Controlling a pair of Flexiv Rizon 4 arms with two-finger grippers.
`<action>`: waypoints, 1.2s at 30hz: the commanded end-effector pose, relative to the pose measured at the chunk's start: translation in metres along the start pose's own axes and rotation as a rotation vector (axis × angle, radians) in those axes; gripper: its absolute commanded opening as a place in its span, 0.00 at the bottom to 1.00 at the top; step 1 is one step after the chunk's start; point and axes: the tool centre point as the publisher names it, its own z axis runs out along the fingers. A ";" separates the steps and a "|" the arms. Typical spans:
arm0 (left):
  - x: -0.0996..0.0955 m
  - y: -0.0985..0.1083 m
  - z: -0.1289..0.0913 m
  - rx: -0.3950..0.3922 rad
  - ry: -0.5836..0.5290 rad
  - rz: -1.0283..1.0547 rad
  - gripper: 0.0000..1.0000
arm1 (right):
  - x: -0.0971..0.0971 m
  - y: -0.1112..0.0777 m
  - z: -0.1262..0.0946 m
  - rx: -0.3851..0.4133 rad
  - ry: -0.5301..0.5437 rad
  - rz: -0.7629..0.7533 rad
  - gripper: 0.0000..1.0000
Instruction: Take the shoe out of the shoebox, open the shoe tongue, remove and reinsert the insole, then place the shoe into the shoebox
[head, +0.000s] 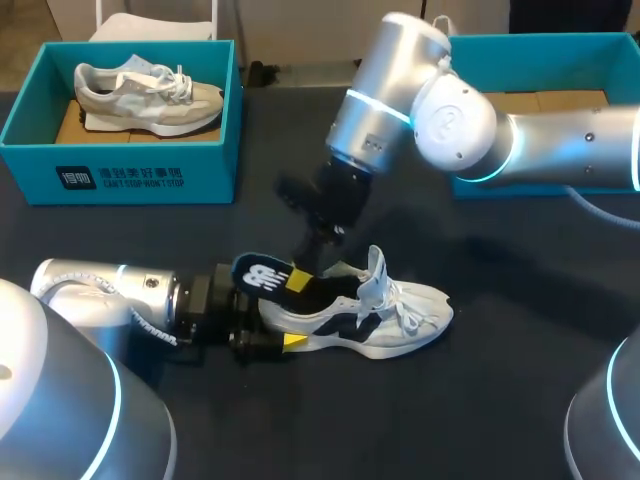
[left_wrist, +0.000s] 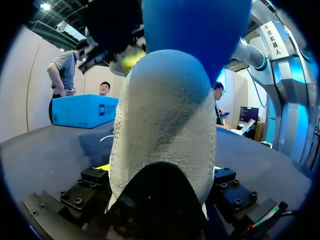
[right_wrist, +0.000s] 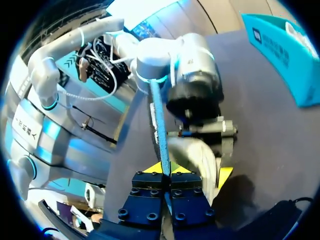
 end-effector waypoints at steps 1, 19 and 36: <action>0.000 0.000 0.001 0.000 -0.003 0.000 0.00 | 0.014 0.021 -0.011 -0.002 -0.064 -0.049 0.00; 0.000 0.000 0.001 0.000 -0.003 0.000 0.00 | 0.017 0.044 -0.015 -0.129 -0.127 -0.111 0.00; 0.000 0.000 0.001 0.000 -0.003 0.000 0.00 | 0.062 0.089 -0.076 -0.454 -0.163 -0.213 0.00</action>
